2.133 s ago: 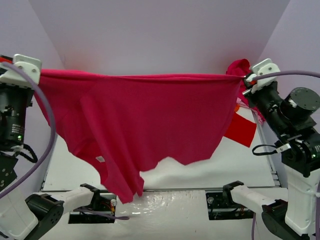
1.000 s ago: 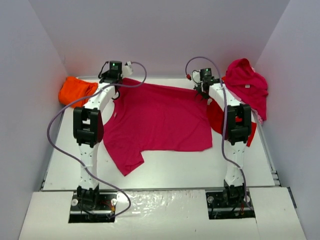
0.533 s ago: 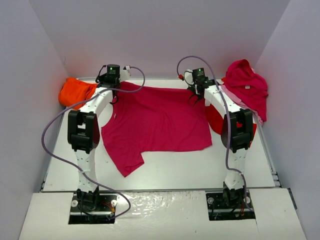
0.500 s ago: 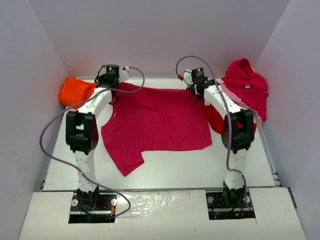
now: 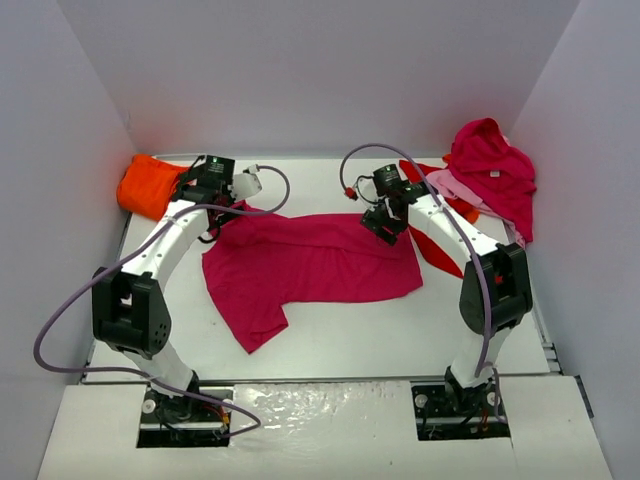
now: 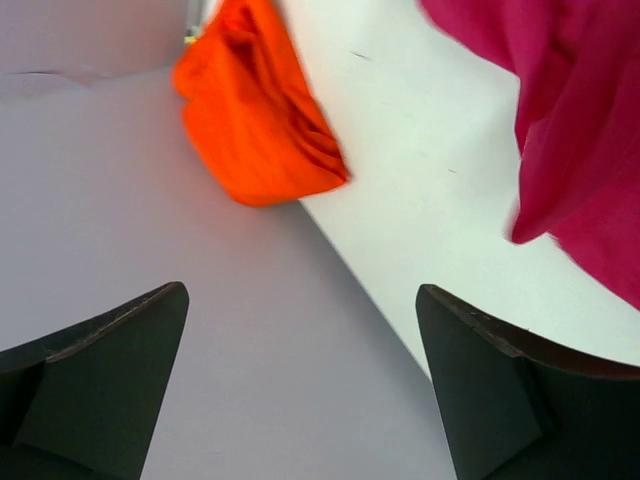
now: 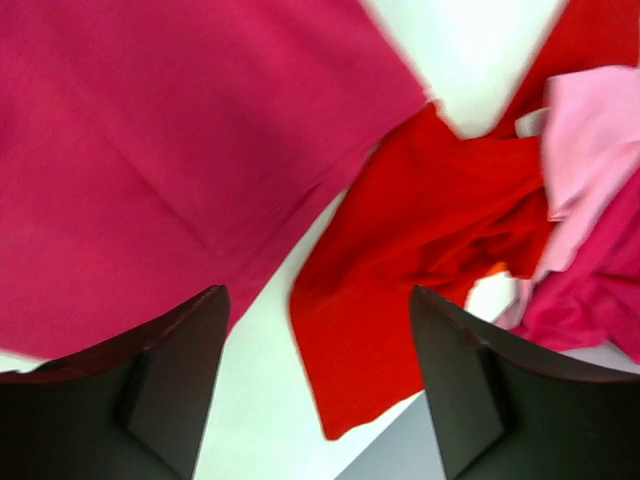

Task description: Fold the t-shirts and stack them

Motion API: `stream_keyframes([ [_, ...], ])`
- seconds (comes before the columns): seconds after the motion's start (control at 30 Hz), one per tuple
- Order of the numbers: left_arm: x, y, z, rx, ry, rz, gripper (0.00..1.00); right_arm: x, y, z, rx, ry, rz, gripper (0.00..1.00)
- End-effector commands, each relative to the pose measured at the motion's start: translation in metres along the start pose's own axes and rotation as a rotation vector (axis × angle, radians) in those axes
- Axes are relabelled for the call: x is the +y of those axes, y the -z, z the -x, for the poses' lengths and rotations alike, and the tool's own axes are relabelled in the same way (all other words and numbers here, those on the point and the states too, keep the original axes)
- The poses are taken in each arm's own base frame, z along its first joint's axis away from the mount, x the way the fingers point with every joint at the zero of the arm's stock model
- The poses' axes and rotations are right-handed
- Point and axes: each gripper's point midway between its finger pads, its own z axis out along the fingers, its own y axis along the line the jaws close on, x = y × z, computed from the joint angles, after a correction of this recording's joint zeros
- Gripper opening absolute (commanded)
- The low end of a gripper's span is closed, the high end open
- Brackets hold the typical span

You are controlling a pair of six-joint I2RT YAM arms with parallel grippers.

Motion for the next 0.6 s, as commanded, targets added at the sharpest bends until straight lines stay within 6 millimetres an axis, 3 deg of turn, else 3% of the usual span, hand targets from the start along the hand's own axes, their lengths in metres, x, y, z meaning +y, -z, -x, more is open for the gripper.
stream_keyframes([
  [0.0,0.005,0.053,-0.006,-0.096,0.177,-0.115,0.97,0.021,0.038,-0.019,-0.008,0.010,0.113,0.73],
  [0.1,0.014,0.068,-0.002,-0.138,0.210,-0.133,0.97,0.020,0.048,-0.020,-0.011,0.030,0.124,0.70],
  [0.23,0.042,0.058,0.007,-0.135,0.218,-0.036,0.97,-0.006,0.044,-0.011,-0.015,0.003,0.052,0.40],
  [0.37,0.051,0.014,0.031,-0.105,0.207,-0.037,0.97,-0.052,0.028,0.018,-0.032,-0.093,-0.045,0.03],
  [0.43,0.055,0.000,0.045,-0.112,0.222,-0.056,0.96,-0.060,-0.001,0.027,0.005,-0.115,-0.050,0.00],
  [0.5,0.059,-0.019,0.059,-0.101,0.228,-0.067,0.95,-0.065,-0.015,0.032,0.022,-0.118,-0.064,0.03],
  [0.57,0.049,-0.041,0.067,-0.080,0.211,-0.105,0.93,-0.068,-0.031,0.038,0.040,-0.138,-0.073,0.05],
])
